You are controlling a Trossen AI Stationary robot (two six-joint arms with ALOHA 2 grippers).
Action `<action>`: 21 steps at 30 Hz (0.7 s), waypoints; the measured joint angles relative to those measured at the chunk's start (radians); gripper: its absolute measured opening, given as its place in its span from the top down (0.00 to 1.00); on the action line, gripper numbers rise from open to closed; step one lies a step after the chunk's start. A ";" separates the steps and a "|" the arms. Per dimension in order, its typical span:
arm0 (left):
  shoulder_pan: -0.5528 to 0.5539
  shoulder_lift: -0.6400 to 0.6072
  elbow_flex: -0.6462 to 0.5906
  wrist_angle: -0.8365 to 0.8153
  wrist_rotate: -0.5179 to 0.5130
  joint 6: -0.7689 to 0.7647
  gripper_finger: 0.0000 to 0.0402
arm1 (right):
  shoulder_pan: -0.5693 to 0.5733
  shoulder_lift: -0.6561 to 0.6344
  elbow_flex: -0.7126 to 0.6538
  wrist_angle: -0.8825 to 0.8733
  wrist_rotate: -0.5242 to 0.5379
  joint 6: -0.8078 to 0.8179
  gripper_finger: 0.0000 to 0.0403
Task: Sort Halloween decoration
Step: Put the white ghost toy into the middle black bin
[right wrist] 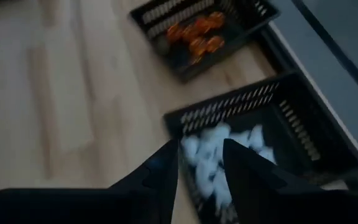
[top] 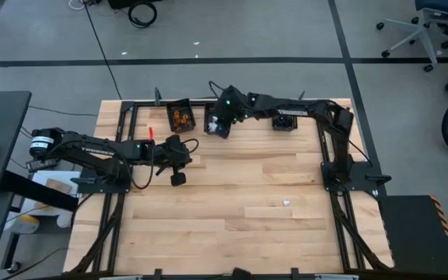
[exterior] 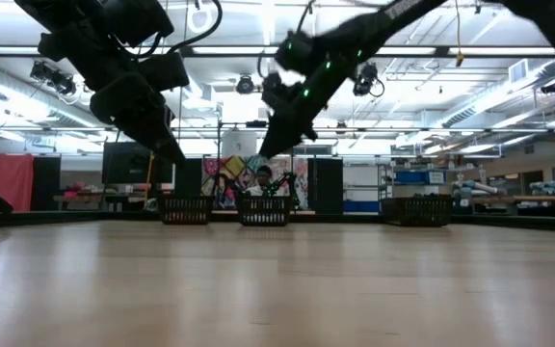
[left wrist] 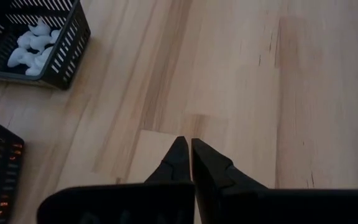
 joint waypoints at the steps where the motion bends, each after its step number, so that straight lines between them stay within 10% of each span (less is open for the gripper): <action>1: 0.000 0.000 0.000 0.001 0.000 0.000 1.00 | 0.017 -0.023 -0.018 -0.016 0.023 -0.011 0.67; 21: 0.000 0.000 0.000 0.232 -0.001 0.214 1.00 | 0.489 -0.630 -0.900 0.327 0.299 0.302 0.67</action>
